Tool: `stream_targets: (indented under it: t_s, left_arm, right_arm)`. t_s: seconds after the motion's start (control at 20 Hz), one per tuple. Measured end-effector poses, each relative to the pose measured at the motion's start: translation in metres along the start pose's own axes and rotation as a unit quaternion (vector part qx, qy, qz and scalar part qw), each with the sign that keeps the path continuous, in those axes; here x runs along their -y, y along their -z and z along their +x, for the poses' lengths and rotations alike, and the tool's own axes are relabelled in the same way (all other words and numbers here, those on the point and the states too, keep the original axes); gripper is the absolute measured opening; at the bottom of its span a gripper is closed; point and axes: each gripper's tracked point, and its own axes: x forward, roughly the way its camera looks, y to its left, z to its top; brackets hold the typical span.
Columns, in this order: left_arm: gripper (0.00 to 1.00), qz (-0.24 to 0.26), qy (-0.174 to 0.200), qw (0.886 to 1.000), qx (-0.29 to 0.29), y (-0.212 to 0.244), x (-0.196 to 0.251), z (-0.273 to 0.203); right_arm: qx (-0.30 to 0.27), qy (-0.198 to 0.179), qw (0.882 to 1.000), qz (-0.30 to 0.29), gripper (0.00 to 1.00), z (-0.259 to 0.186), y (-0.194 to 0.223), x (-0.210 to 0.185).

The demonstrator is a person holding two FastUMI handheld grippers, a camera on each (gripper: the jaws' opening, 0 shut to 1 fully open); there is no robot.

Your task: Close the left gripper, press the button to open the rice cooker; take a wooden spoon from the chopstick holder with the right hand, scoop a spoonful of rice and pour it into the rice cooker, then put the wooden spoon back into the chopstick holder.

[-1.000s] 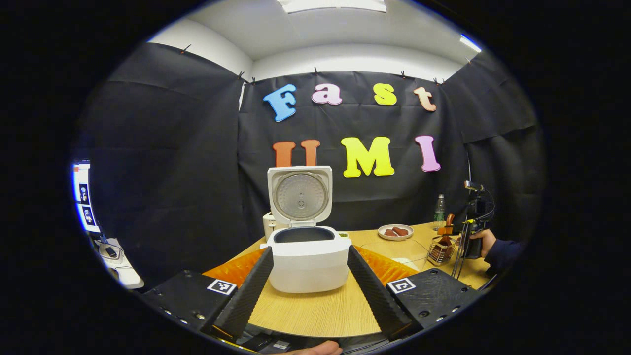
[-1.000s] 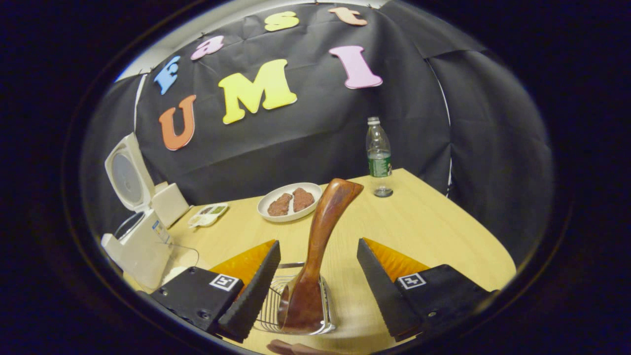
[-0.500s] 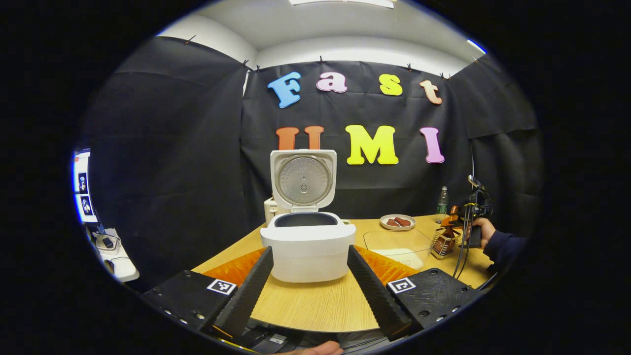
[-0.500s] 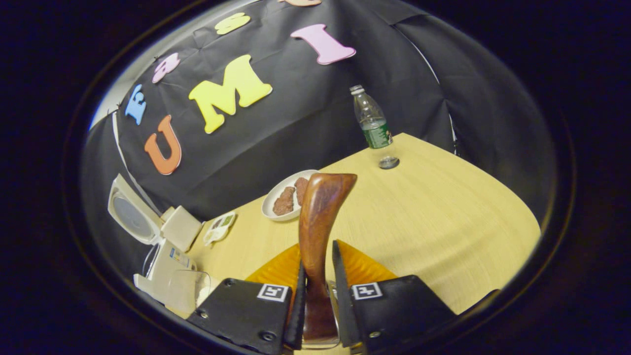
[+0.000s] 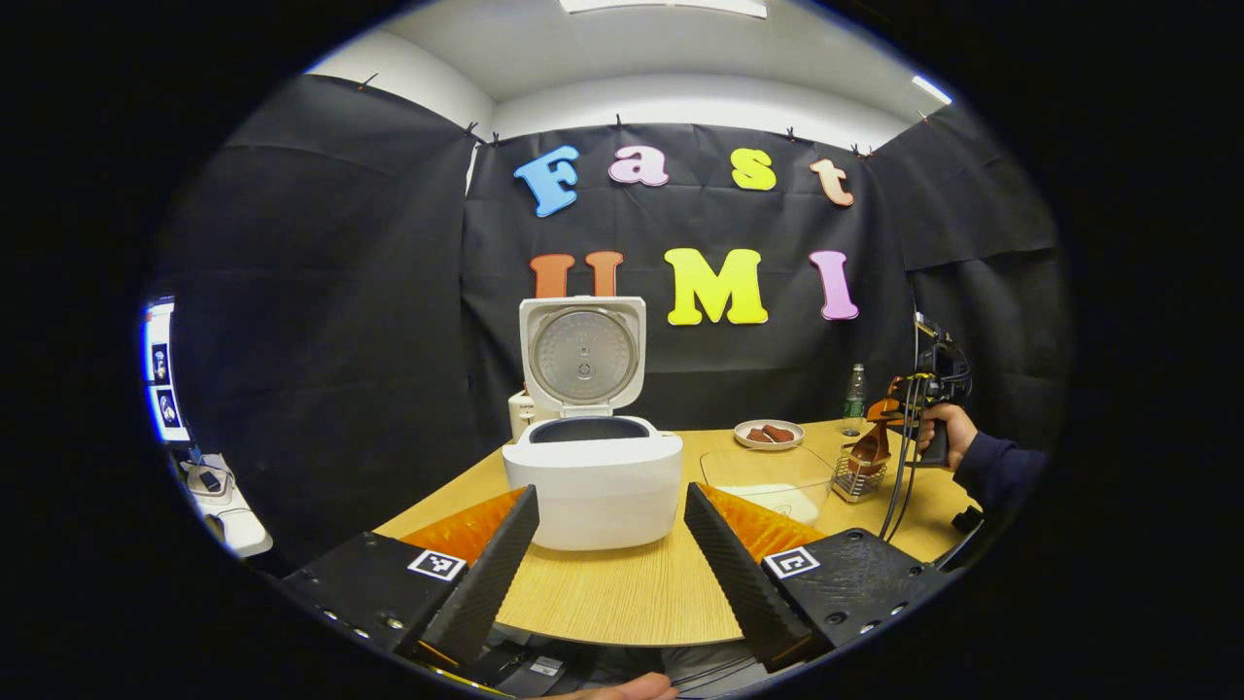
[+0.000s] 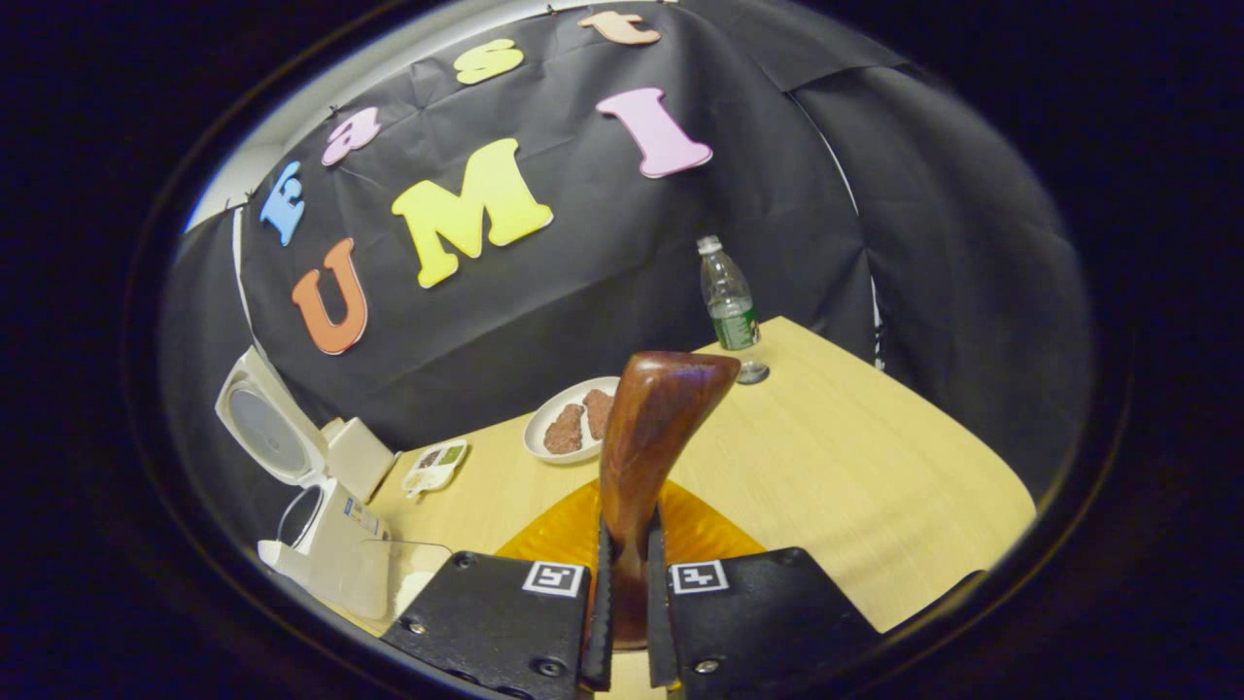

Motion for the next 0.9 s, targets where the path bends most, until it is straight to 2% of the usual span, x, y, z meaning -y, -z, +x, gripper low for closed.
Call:
stream_targets:
  t_s: [0.2,0.5,0.7,0.9]
  left_arm:
    - [0.95,-0.023,0.017,0.999,0.012,-0.006,0.002,-0.017]
    - [0.96,-0.027,0.009,1.0,0.009,0.002,-0.016,-0.027]
    - [0.96,-0.028,0.011,1.0,0.006,0.007,-0.022,-0.035]
    - [0.95,-0.019,0.011,1.0,0.005,0.011,-0.026,-0.039]
  right_arm:
    - [0.045,0.011,0.998,-0.041,0.19,-0.028,-0.027,-0.016]
    - [0.081,-0.021,0.994,-0.07,0.19,-0.061,-0.041,-0.076]
    - [0.095,-0.046,0.99,-0.089,0.19,-0.072,-0.035,-0.127]
    - [0.129,-0.061,0.979,-0.144,0.17,-0.079,-0.021,-0.178]
